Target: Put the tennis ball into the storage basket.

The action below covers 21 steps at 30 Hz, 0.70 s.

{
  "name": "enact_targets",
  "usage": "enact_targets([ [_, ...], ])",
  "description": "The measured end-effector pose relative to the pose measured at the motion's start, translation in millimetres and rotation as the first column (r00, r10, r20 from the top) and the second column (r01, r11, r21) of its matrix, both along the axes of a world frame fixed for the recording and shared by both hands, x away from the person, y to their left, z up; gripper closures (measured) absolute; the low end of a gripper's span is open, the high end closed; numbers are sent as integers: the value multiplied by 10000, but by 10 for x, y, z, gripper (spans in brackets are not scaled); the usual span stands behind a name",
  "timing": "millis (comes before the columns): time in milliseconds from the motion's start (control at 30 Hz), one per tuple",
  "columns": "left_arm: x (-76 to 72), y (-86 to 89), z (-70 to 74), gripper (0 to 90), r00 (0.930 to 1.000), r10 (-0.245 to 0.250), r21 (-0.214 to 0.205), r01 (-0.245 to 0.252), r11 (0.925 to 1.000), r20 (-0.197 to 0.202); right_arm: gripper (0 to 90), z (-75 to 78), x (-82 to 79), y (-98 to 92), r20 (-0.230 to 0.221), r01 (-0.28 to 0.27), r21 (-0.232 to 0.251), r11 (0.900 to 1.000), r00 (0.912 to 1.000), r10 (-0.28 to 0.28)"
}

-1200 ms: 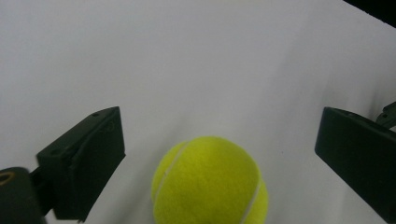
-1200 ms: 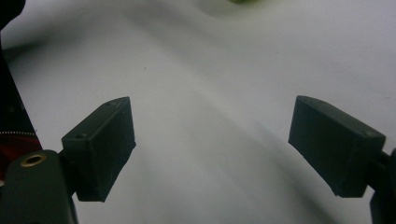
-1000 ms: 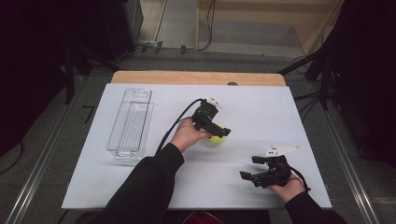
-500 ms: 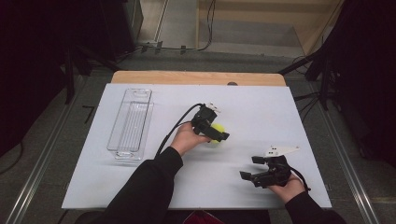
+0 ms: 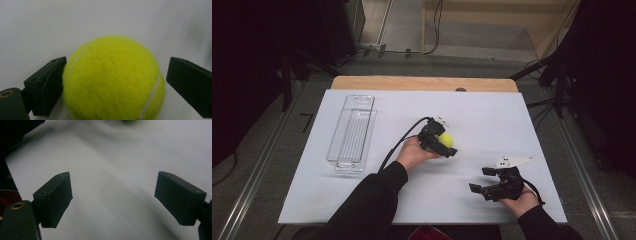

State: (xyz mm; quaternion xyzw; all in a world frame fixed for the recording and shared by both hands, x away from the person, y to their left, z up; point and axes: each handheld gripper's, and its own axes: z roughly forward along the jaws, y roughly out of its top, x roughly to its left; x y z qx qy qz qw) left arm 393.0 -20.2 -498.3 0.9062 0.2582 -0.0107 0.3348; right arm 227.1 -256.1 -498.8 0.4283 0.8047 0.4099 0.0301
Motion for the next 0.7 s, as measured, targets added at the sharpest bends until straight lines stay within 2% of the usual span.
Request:
enact_targets([
  [33, -6, 0, -3, 68, 10000, 9, 37, -9, 10000, 73, 127, 0, 0, 0, -2, 4, -3, 10000, 10000, -4],
  [67, -12, 2, -6, 146, 9999, 13, 79, -14, 10000, 130, 127, 0, 0, 1, 1, -1, -7, 10000, 10000, 1],
  [133, -19, 10, -14, 191, 9998, 3, 183, -6, 9998, 190, 127, 0, 0, 2, 3, -1, -13, 10000, 10000, 1],
  [167, -20, 25, -10, 238, 9986, -67, 379, 47, 9993, 533, 127, 0, 0, 3, -6, -10, -28, 10000, 10000, 10],
  [200, -20, 25, -10, 256, 9986, -67, 379, 47, 9993, 533, 127, 0, 0, 3, -6, -10, -28, 10000, 10000, 10],
  [233, -1, 43, -11, 257, 9992, -88, 302, 77, 9995, 379, 127, -1, 0, 4, 3, -16, -44, 10000, 10000, 16],
  [300, 2, 49, -15, 260, 9993, -98, 232, 90, 9997, 364, 127, 0, 0, 5, 13, -3, -20, 10000, 10000, 3],
  [467, -16, 34, -12, 266, 9984, -135, 312, 118, 9994, 555, 127, 5, -2, 6, 64, 3, -44, 10000, 10000, -2],
  [600, -24, 34, -9, 268, 9983, -83, 336, 64, 9994, 572, 127, 3, -1, 6, 42, -9, -40, 10000, 10000, 9],
  [700, -24, 41, 0, 269, 9990, -66, 327, 52, 9995, 436, 127, 1, -2, 8, 18, -25, -28, 10000, 10000, 25],
])
